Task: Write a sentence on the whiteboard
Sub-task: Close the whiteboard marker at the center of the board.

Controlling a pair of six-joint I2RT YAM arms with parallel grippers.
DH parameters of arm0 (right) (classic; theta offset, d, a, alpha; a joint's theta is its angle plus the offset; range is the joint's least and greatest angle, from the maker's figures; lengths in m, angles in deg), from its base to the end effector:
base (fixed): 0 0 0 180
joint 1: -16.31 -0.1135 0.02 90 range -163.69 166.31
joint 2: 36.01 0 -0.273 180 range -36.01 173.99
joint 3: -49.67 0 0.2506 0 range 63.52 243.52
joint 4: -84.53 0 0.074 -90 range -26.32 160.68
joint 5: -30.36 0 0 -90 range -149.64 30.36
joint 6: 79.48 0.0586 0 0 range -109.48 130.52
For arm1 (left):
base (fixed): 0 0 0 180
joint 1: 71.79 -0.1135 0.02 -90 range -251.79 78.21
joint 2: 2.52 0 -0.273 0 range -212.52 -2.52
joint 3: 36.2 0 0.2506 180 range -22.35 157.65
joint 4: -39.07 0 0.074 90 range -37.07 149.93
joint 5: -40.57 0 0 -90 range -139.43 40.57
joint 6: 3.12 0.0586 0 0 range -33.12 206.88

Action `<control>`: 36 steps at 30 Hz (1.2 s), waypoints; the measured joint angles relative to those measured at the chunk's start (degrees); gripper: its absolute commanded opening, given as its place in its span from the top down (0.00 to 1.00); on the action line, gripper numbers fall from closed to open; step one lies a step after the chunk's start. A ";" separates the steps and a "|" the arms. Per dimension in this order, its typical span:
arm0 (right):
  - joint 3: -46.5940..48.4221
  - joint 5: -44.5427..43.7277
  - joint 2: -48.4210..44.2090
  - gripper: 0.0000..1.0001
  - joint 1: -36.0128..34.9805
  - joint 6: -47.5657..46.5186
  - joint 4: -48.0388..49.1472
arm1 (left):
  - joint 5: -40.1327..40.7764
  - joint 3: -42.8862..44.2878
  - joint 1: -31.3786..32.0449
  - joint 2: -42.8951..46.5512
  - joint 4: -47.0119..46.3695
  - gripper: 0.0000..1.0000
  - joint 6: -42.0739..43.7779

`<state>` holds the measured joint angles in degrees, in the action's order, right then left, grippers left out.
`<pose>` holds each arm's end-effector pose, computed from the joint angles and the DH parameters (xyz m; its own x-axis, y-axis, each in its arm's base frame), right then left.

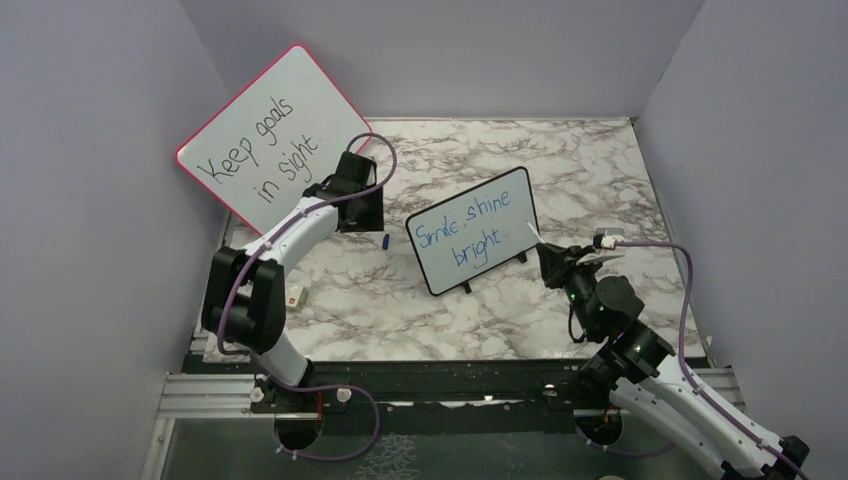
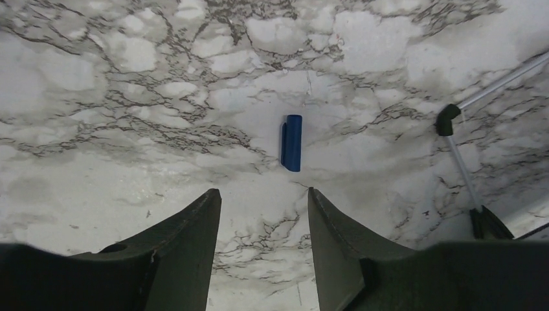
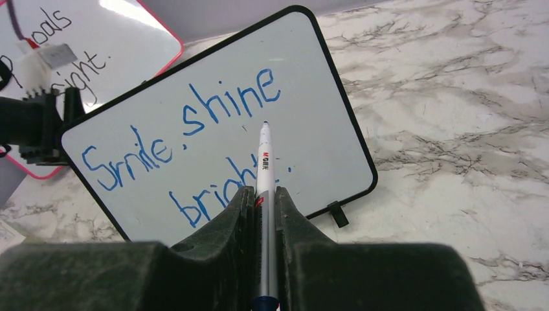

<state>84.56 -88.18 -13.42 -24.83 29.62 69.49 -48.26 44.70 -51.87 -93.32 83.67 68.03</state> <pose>0.1224 0.0698 0.2658 -0.1055 0.2895 -0.9513 -0.1947 0.9321 0.3053 0.3273 -0.1173 0.2354 -0.8308 -0.0425 -0.5549 0.0645 0.9830 -0.1719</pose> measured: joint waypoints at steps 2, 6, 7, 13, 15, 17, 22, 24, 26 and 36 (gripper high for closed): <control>-0.13 0.00 -0.15 0.99 0.00 0.02 0.00 | 0.02 0.37 0.55 -3.37 0.31 0.52 -0.52; -0.22 0.00 -0.15 0.99 0.00 0.09 0.00 | 0.42 1.62 2.43 -8.68 0.44 0.58 -1.31; -0.22 0.00 -0.15 0.99 0.00 0.20 0.00 | 0.46 1.90 2.82 -9.99 0.24 0.60 -1.60; -0.22 -0.02 -0.04 0.99 0.00 0.37 0.00 | 0.63 3.08 4.07 -13.44 -0.24 0.64 -1.81; -0.24 -0.02 0.02 0.99 0.00 0.37 0.00 | 0.81 3.98 4.11 -14.12 -0.44 0.66 -1.77; -0.24 -0.02 0.07 0.99 0.00 0.37 0.00 | 1.07 4.90 4.11 -14.97 -0.90 0.67 -1.73; -0.24 -0.04 0.66 0.99 0.00 0.37 0.00 | 1.53 5.62 4.11 -17.05 -1.44 0.68 -1.60; -0.24 -0.04 0.90 0.99 0.00 0.37 0.00 | 1.64 5.62 4.13 -17.42 -1.44 0.69 -1.53; -0.24 -0.04 1.14 0.99 0.00 0.37 0.00 | 1.70 5.57 4.22 -17.55 -1.44 0.70 -1.49; -0.24 -0.07 1.49 0.99 0.00 0.37 0.00 | 3.52 5.14 4.92 -17.55 -1.38 0.87 -0.59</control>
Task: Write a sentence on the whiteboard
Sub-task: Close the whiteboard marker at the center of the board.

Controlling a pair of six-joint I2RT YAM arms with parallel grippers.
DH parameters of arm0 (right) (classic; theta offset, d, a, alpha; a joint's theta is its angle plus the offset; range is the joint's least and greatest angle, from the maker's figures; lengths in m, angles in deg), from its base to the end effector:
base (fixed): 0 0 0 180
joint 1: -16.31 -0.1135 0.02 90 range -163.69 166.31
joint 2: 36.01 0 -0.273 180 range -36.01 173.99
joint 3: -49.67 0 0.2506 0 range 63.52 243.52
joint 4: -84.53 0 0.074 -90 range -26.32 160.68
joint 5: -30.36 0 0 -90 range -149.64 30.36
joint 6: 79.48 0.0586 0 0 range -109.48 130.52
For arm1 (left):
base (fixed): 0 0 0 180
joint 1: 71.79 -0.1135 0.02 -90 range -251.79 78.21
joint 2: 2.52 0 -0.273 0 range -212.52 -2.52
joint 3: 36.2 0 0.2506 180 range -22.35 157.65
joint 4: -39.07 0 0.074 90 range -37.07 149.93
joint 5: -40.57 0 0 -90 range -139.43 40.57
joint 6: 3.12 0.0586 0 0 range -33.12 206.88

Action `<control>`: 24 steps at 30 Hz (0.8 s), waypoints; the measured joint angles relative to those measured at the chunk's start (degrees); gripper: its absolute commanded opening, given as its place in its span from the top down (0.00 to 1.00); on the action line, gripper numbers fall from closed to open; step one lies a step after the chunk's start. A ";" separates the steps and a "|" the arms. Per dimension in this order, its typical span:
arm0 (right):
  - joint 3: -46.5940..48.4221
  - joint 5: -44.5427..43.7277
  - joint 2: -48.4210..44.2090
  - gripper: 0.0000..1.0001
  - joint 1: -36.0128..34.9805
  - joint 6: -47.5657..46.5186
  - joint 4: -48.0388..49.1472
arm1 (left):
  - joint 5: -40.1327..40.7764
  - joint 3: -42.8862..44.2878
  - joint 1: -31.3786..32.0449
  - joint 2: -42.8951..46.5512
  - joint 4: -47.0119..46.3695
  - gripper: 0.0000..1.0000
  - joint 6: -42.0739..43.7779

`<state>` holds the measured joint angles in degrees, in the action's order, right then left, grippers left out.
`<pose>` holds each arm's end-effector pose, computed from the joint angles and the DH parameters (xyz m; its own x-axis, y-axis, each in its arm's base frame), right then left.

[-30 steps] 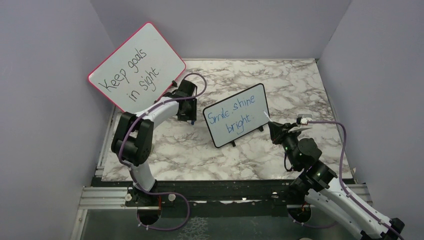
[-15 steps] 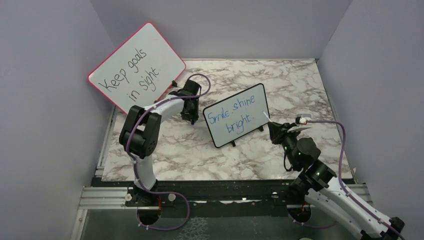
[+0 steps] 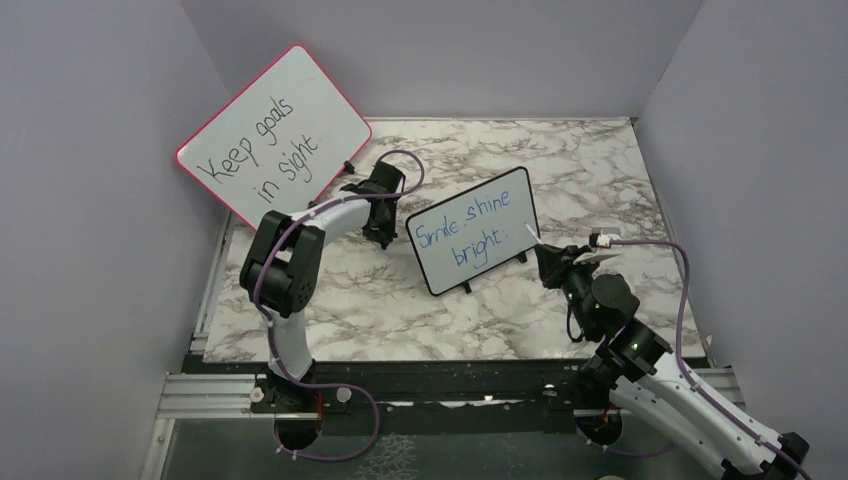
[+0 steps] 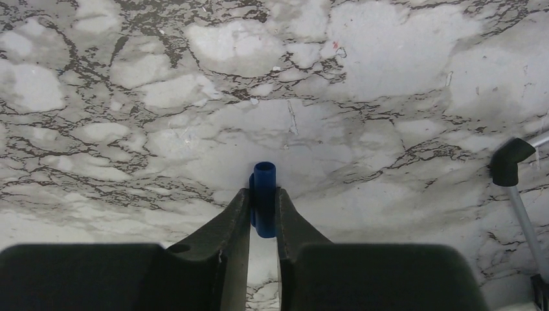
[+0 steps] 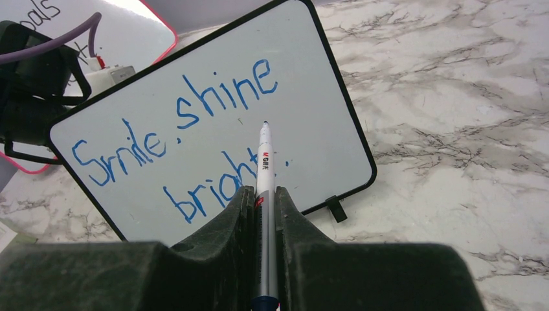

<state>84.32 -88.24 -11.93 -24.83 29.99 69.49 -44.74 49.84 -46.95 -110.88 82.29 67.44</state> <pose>0.1255 0.0724 0.2611 -0.1281 0.2767 -0.9524 -0.1862 0.9365 0.2971 0.3583 -0.1606 0.1569 -0.9081 0.0548 -0.4152 0.0909 0.9936 -0.0676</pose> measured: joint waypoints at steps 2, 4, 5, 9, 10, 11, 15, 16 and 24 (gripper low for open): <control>0.00 0.02 0.00 0.99 0.00 0.00 0.00 | 0.35 0.00 0.04 0.04 0.09 0.91 0.15; 0.00 0.02 0.00 0.99 0.00 0.00 0.00 | 0.42 -0.04 0.04 0.20 0.17 0.93 0.22; 0.00 0.02 0.00 0.99 0.00 0.00 0.00 | 0.46 -0.20 0.04 0.37 0.24 0.93 0.26; 0.00 0.04 0.00 0.99 0.00 -0.02 0.00 | 0.68 -1.33 0.04 2.43 2.49 0.94 0.63; 0.00 0.04 0.00 0.99 0.00 -0.02 0.00 | 0.72 -1.55 0.04 3.30 3.19 0.94 0.81; 0.00 0.07 0.00 0.99 0.00 -0.04 0.00 | 0.72 -1.84 0.04 4.50 3.69 0.94 1.01; 0.09 1.07 0.11 0.99 0.00 -0.24 -0.02 | 0.70 -2.60 0.04 11.19 5.25 0.94 3.26; 0.22 1.40 0.22 0.99 0.00 -0.35 -0.04 | 0.61 -2.62 0.04 12.90 5.49 0.94 4.00; 2.40 6.56 0.96 0.99 0.00 -1.09 -0.04 | -1.73 -2.78 0.90 30.03 6.88 1.00 14.95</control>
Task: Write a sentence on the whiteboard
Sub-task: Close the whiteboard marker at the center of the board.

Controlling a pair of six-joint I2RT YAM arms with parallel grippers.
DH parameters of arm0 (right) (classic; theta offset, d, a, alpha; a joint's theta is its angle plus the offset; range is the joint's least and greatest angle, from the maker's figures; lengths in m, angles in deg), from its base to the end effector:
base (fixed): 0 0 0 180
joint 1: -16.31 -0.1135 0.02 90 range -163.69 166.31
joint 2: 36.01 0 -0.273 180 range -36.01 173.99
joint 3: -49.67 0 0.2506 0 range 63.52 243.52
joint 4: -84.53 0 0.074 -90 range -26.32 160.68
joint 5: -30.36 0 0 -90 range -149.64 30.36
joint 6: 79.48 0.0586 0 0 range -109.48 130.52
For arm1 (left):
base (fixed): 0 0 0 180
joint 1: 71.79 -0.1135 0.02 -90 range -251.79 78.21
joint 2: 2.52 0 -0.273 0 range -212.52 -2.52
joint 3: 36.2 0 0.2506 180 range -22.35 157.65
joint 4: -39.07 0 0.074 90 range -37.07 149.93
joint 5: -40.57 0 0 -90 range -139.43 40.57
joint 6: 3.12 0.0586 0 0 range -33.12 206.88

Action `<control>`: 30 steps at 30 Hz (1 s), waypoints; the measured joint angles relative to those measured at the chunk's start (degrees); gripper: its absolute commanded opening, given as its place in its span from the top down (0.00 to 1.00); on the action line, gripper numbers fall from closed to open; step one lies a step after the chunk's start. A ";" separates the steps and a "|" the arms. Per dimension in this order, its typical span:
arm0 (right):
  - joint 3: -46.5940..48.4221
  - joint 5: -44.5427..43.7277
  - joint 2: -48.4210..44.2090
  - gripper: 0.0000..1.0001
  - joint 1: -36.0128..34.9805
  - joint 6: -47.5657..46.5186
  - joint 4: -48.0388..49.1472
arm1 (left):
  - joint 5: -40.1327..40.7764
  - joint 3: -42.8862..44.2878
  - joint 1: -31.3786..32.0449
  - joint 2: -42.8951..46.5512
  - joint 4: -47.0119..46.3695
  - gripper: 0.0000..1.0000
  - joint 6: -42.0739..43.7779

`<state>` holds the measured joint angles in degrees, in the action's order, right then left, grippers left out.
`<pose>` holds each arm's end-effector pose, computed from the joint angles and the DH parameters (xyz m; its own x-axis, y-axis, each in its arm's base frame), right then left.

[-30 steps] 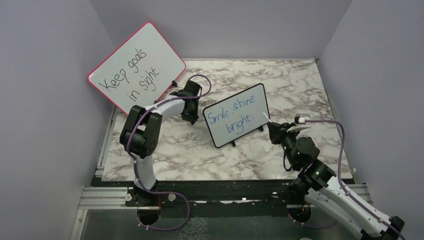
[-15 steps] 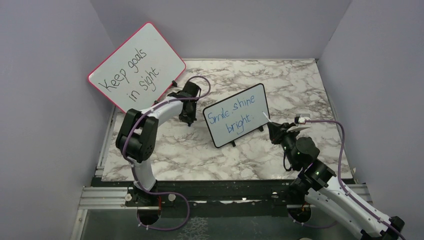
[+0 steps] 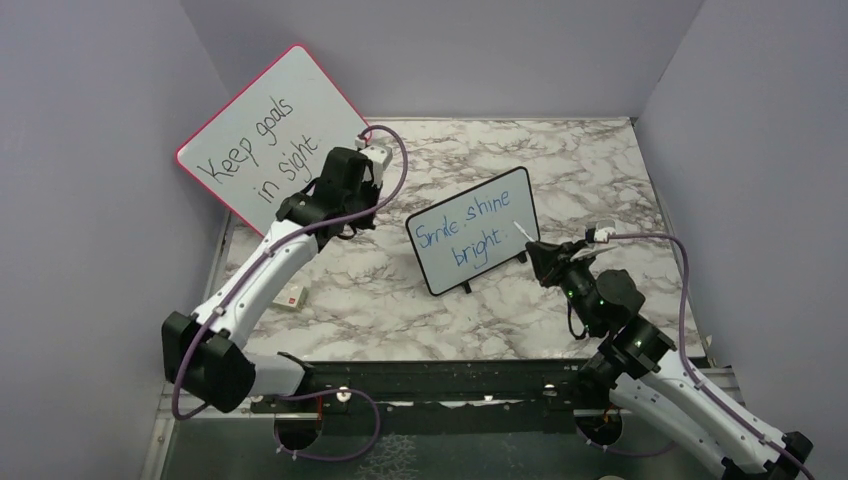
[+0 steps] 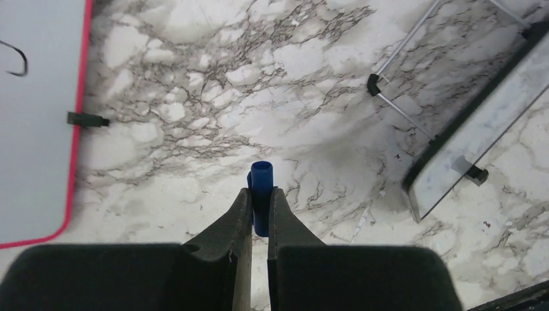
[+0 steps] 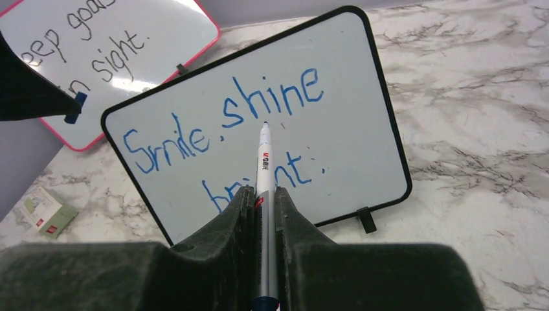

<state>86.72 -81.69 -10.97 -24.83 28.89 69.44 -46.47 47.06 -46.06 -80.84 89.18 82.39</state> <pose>0.1244 0.0794 0.2743 -0.1416 0.2642 -0.9540 -0.2980 0.9077 0.2956 0.2786 -0.1309 0.3084 -0.6683 0.2353 -0.7057 0.3495 0.9367 -0.0187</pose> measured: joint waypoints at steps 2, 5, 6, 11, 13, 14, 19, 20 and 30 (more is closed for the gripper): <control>1.36 1.84 0.83 0.99 0.00 -0.28 0.02 | -0.57 0.00 1.16 3.76 0.07 1.00 3.43; 3.28 4.28 2.08 0.99 0.00 -0.61 0.15 | -1.51 0.00 4.07 8.24 0.04 1.00 8.55; 3.98 5.25 2.54 0.99 0.00 -0.92 0.15 | -2.05 0.00 4.96 9.18 0.02 1.00 9.68; 9.70 10.67 5.64 0.99 0.00 -2.75 -0.28 | -4.35 -1.01 10.03 13.09 -0.50 1.00 17.18; 12.55 13.20 6.93 0.99 0.00 -3.48 -0.48 | -4.87 -2.10 12.24 14.84 -1.20 1.00 20.50; 13.73 14.51 7.50 0.99 0.00 -3.78 -0.48 | -4.98 -2.84 13.84 16.04 -1.73 1.00 23.17; 17.07 21.66 10.16 0.99 0.00 -5.14 -0.66 | -5.01 -5.29 20.72 19.34 -3.78 1.00 33.77; 17.49 23.10 10.91 0.99 0.00 -5.38 -0.74 | -4.94 -5.51 21.92 19.54 -3.98 1.00 35.50; 19.39 35.74 16.63 0.99 0.00 -6.64 -1.95 | 0.33 -6.56 32.74 19.58 -6.27 1.00 51.78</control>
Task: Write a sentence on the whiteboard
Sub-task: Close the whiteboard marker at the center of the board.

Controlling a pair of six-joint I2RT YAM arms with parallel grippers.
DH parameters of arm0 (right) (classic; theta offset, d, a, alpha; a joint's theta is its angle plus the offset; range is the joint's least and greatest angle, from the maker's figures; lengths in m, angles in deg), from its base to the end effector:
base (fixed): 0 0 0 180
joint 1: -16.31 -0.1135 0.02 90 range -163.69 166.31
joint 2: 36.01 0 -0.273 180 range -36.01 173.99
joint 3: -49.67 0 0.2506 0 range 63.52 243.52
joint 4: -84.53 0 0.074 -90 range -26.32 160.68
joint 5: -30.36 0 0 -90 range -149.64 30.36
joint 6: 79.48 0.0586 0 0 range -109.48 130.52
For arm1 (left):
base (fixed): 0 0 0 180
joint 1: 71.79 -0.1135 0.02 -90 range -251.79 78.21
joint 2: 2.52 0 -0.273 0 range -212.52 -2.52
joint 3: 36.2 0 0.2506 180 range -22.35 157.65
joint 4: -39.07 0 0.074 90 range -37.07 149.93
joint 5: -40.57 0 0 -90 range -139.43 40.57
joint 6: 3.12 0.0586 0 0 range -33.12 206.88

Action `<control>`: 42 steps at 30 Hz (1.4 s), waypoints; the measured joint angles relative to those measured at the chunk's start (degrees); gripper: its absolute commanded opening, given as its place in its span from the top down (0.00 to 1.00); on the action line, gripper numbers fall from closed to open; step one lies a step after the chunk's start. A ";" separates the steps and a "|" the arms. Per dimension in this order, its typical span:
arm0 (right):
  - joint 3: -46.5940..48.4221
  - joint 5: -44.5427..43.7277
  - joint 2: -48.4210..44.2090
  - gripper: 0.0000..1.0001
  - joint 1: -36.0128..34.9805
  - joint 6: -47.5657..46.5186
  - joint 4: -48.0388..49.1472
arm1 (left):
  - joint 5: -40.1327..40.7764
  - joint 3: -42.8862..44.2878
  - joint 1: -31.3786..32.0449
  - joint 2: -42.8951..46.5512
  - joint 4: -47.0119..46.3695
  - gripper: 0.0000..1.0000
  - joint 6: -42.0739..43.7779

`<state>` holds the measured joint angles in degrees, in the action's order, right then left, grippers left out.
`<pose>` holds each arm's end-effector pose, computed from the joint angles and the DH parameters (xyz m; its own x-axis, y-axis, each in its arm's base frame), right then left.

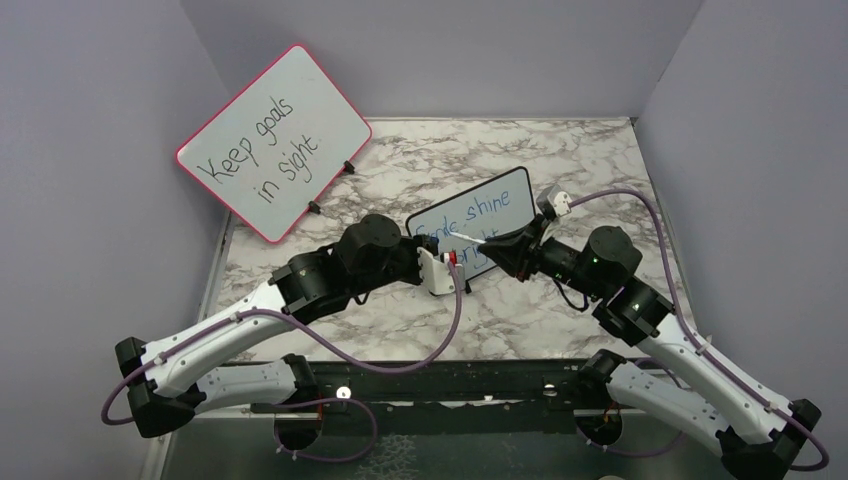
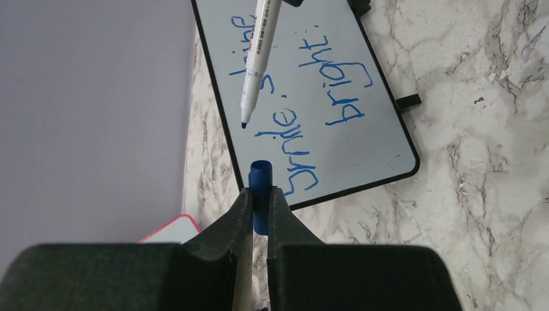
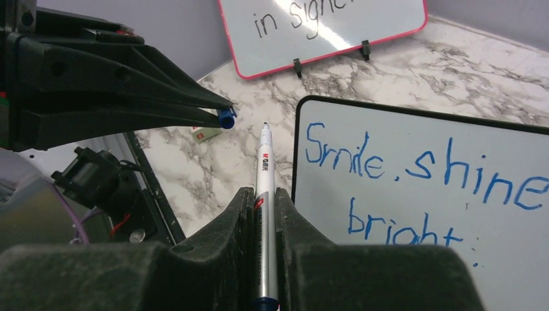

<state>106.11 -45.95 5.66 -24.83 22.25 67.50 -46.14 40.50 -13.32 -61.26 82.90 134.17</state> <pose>0.1334 0.1349 0.3537 -0.1952 0.0917 -0.9765 -0.7942 0.5694 0.2123 0.1263 -0.1994 0.3663 0.4507 0.6682 -0.5919 0.7265 0.1107 0.6781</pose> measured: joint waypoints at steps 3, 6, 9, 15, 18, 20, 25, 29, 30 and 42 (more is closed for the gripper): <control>0.48 2.51 0.39 0.99 0.00 -0.26 -0.07 | 0.85 -0.09 1.27 0.00 -0.72 1.00 2.34; 0.72 4.76 0.42 0.99 0.00 -0.57 -0.15 | 1.57 -0.48 2.03 0.00 -1.22 1.00 4.07; 1.14 5.77 0.37 0.99 0.00 -0.96 -0.72 | 2.12 -0.79 2.43 -0.04 -1.20 1.00 4.76; 1.42 6.80 0.17 0.99 0.00 -1.64 -2.08 | 2.71 -0.85 2.71 -0.31 -1.46 1.00 4.83; 1.42 7.19 0.20 0.99 0.00 -1.88 -2.86 | 2.82 -0.87 2.89 -0.48 -1.53 1.00 4.83; 1.42 7.43 0.33 0.99 0.00 -1.99 -3.17 | 2.80 -0.87 3.17 -0.57 -1.55 1.00 4.85; 1.42 7.39 0.33 0.99 0.00 -1.95 -3.15 | 2.80 -0.87 3.76 -0.70 -1.55 1.00 4.87; 1.42 7.37 0.26 0.99 0.00 -1.95 -3.15 | 2.82 -0.87 3.91 -0.85 -1.57 1.00 4.92; 1.42 7.37 0.24 0.99 0.00 -1.95 -3.15 | 2.80 -0.87 3.91 -0.92 -1.57 1.00 4.92; 1.42 7.34 0.42 0.99 0.00 -1.95 -3.15 | 2.54 -0.87 4.24 -1.22 -1.57 1.00 5.22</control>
<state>107.53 -38.61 6.08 -24.83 20.30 64.35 -43.61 39.63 -9.08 -62.48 81.33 139.39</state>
